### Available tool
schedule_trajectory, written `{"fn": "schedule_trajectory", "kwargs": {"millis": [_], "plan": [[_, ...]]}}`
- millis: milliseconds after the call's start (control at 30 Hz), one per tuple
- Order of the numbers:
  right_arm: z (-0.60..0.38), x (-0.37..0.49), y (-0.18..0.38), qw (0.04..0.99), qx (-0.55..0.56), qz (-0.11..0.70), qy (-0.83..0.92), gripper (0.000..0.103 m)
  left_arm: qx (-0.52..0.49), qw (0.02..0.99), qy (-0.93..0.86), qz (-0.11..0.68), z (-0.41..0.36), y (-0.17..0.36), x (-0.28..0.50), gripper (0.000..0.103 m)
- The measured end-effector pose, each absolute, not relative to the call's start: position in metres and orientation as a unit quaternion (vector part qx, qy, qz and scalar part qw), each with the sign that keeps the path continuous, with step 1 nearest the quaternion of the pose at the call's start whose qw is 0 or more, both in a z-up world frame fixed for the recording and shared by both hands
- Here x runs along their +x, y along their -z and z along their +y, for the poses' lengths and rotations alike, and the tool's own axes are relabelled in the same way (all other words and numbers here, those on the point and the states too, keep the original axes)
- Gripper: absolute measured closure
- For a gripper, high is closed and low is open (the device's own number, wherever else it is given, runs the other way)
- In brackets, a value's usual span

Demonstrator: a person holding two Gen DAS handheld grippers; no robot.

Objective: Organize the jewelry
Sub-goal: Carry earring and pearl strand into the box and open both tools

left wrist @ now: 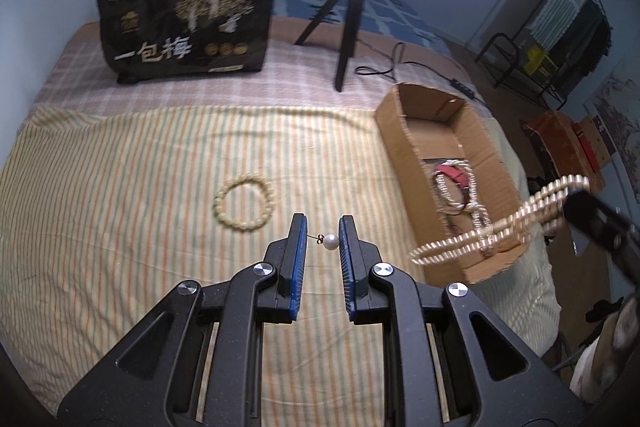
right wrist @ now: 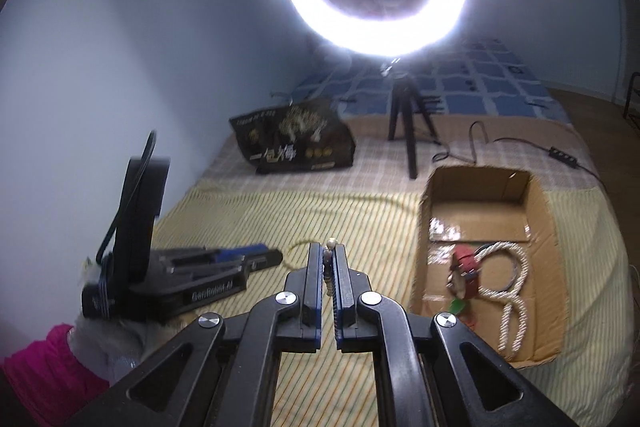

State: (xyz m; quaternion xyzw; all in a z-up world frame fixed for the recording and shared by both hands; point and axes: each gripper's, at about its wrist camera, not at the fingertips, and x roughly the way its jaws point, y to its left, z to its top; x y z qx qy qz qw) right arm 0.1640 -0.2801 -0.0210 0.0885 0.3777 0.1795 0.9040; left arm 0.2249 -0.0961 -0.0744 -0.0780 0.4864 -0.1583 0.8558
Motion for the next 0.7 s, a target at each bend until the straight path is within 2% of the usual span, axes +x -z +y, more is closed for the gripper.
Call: {"fn": "schedule_trajectory", "kwargs": {"millis": [333, 700], "plan": [[-0.328, 0.176, 0.007, 0.92, 0.094, 0.357, -0.13, 0.102, -0.064, 0.856, 0.205, 0.471, -0.147, 0.059, 0.218, 0.088], [-0.376, 0.191, 0.019, 0.922, 0.108, 0.365, -0.072, 0.102, -0.039, 0.844, 0.24, 0.478, -0.204, 0.07, 0.215, 0.088]]}}
